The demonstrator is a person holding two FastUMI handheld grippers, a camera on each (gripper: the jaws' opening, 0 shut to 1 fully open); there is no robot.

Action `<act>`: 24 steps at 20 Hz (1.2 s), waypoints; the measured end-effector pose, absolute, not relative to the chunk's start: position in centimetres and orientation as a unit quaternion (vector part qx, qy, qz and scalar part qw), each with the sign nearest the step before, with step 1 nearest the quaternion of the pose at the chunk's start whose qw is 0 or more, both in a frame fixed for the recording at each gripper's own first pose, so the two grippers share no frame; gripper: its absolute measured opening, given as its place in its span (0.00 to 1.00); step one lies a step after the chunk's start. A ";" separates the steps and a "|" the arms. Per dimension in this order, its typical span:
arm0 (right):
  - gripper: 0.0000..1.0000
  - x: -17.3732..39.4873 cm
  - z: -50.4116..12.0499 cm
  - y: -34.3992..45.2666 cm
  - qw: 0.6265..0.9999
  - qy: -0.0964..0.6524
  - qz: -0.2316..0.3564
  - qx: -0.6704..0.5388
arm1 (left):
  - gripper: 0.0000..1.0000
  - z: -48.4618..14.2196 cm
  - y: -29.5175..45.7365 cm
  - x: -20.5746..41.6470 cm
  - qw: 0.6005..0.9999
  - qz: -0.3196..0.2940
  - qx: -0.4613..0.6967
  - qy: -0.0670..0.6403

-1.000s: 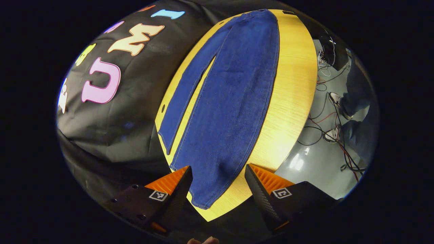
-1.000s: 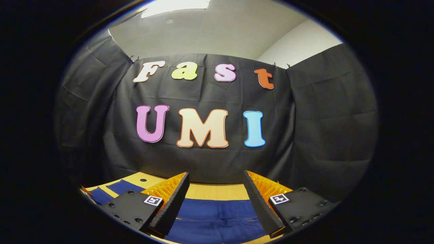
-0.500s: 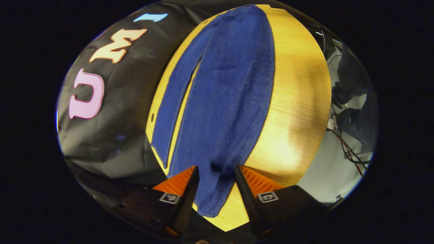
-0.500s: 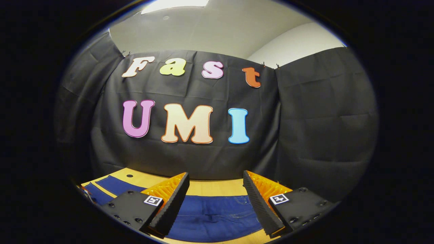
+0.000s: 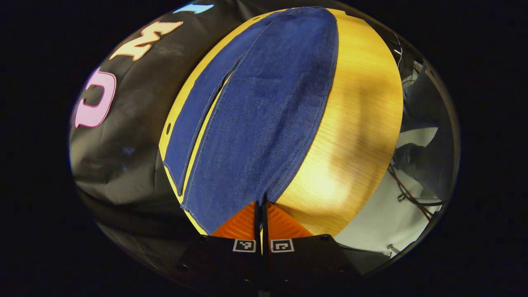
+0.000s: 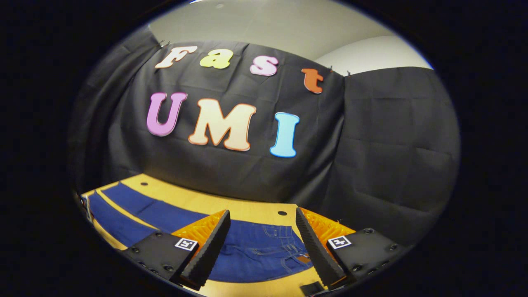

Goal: Grasp the waist and the cuffs of the jeans and fold them to make the two legs overlap; first hold the waist and fold one-third of the jeans toward the cuffs, then hold the cuffs and fold the remaining one-third in the same direction to finish folding.

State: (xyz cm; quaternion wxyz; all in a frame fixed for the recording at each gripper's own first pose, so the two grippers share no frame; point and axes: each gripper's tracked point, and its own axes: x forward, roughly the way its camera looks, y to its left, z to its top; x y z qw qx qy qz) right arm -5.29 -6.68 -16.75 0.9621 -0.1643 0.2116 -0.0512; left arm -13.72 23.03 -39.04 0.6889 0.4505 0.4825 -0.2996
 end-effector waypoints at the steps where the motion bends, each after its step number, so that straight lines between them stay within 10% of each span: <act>1: 1.00 -5.4 -17.9 -7.7 0.953 0.223 -0.036 -0.199 | 0.00 -38.6 23.0 -13.4 0.696 -0.293 0.446 0.480; 20: 1.00 -14.0 -42.3 -17.4 0.702 0.442 0.250 -0.500 | 0.00 -38.1 24.3 -14.0 0.676 -0.243 0.463 0.519; 24: 0.61 -13.4 -44.2 -16.5 0.669 0.432 0.296 -0.527 | 0.00 -38.2 24.2 -14.0 0.673 -0.240 0.465 0.523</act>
